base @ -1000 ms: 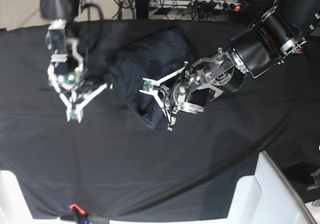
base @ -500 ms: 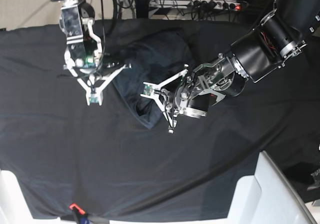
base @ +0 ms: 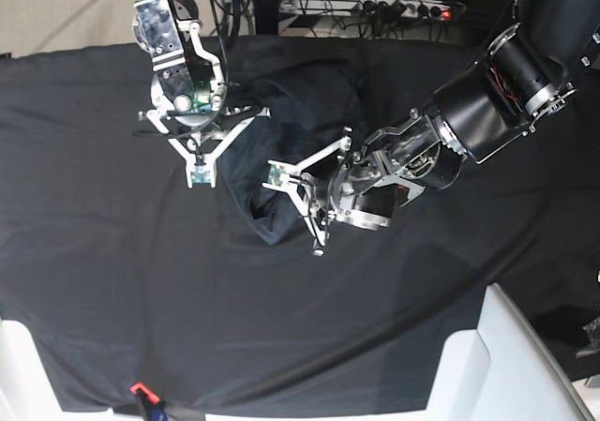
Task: Fold the T-shirt properly
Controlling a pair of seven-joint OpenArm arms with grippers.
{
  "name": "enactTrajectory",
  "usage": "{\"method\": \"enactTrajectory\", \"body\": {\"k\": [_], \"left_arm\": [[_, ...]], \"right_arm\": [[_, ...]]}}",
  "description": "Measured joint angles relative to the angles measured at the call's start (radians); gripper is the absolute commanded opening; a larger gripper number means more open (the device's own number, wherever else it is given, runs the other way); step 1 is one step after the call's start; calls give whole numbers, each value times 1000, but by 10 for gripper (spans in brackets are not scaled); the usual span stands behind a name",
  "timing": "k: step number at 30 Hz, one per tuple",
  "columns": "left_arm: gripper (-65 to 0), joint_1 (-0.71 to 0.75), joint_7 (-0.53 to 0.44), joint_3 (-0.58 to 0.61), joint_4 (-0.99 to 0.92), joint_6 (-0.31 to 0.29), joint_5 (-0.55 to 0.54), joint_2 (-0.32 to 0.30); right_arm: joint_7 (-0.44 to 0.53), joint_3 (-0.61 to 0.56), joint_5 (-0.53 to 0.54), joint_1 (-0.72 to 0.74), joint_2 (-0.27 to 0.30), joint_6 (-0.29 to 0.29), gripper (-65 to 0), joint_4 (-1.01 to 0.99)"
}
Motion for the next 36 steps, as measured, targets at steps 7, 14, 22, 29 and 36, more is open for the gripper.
{"method": "enactTrajectory", "body": {"k": [7, 14, 22, 29, 36], "left_arm": [[-650, -35, -124, -2, -90, 2, 5, 23], [-650, -54, -176, -1, -143, 3, 8, 69], [-650, -56, -187, 0, -166, 3, 12, 109], [-650, -65, -188, 1, -167, 3, 12, 112], [-650, -65, -188, 1, -167, 3, 12, 111]], "right_arm": [[-63, -11, 45, -108, -9, -2, -644, 107], [-58, -8, 46, -105, -11, -54, -644, 111], [-77, -8, 45, -104, -11, -63, -644, 111], [-77, -8, 45, -104, -11, -63, -644, 111], [-76, -3, 45, -102, -11, -63, -644, 111]]}}
